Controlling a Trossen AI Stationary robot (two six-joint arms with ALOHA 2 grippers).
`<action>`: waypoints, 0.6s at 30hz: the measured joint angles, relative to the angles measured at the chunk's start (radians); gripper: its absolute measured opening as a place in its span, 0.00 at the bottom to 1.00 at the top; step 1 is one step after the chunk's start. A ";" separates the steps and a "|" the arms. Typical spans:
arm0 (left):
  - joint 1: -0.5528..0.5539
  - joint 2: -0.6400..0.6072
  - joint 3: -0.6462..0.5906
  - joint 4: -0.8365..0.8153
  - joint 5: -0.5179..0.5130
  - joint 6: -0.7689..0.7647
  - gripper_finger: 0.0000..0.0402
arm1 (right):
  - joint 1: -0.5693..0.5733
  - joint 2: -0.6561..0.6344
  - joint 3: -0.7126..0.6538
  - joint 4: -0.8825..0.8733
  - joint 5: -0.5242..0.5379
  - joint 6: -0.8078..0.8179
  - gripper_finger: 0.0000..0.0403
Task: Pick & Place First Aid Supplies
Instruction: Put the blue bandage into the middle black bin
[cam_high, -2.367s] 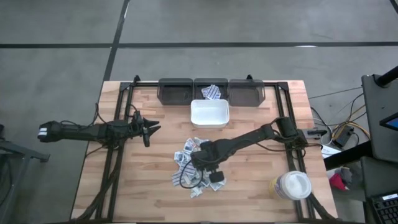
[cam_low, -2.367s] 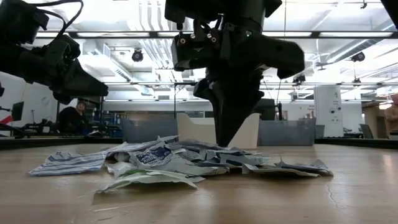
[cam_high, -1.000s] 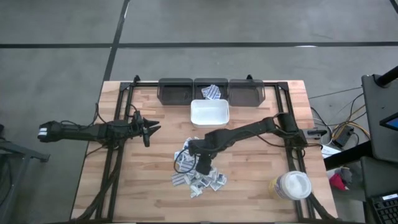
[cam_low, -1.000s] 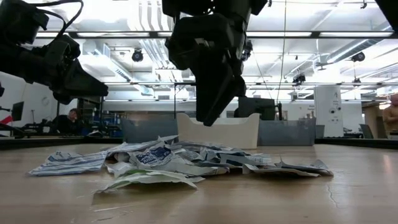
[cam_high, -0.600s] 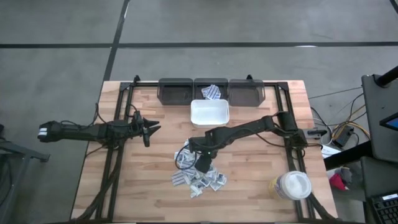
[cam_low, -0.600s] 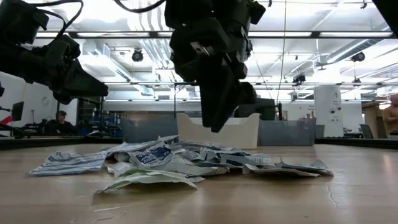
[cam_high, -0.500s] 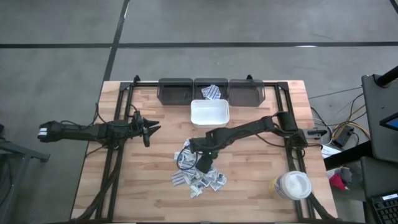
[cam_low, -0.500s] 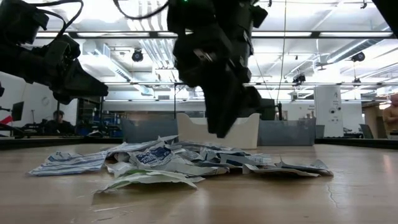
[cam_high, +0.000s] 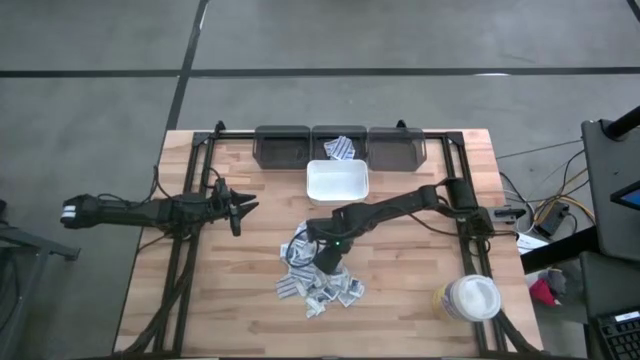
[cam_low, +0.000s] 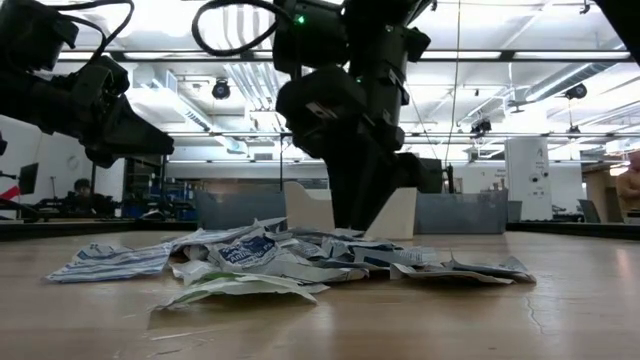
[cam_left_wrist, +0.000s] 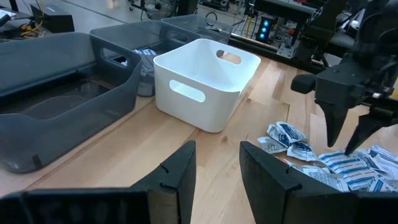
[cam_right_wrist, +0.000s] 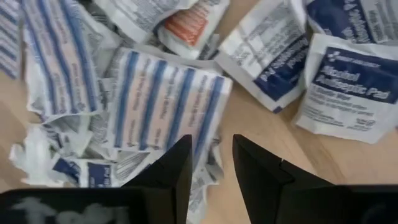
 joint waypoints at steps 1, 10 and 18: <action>0.000 0.000 0.000 0.000 0.000 0.000 0.31 | 0.001 0.000 0.003 0.001 0.000 0.000 0.27; 0.000 0.000 -0.001 0.005 0.000 0.000 0.31 | -0.003 0.000 -0.017 0.000 0.006 0.007 0.31; 0.000 0.000 -0.001 0.006 0.000 0.000 0.31 | -0.008 0.000 -0.055 0.057 0.009 0.038 0.33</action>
